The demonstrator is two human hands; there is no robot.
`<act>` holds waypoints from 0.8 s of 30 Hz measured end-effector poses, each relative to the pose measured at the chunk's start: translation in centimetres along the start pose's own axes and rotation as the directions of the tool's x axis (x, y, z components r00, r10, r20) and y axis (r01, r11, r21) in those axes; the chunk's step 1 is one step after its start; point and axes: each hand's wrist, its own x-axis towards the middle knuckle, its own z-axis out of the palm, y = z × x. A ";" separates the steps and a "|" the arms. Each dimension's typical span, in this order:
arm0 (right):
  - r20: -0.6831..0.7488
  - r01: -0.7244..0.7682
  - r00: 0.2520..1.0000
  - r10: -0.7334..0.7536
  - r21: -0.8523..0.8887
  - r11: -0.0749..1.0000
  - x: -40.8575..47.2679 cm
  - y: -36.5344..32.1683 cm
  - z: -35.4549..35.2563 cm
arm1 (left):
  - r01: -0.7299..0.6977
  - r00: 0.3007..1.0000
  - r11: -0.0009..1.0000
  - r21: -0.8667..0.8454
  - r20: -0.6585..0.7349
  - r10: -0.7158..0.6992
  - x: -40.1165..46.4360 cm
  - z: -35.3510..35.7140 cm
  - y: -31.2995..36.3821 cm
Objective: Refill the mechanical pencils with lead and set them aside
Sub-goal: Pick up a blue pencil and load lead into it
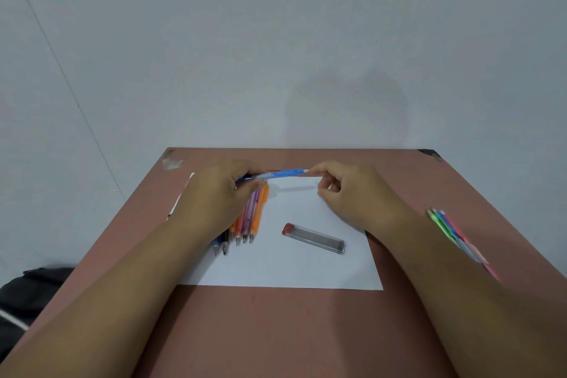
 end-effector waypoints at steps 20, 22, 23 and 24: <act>-0.093 0.007 0.996 0.009 0.161 0.987 0.1 -0.4 -0.2 | -0.020 1.000 1.000 0.004 -0.008 0.020 0.0 -0.1 0.4; -0.121 0.036 0.993 -0.010 0.217 0.975 0.0 -0.7 -0.2 | -0.026 1.000 1.000 0.012 -0.014 0.026 0.0 -0.1 0.4; -0.124 0.043 0.992 -0.014 0.234 0.971 0.0 -0.9 -0.2 | -0.030 0.999 0.999 0.013 -0.015 0.030 0.0 -0.1 0.4; -0.126 0.047 0.992 -0.016 0.246 0.968 -0.1 -1.0 -0.2 | -0.034 0.999 0.999 0.010 -0.013 0.034 0.0 0.0 0.4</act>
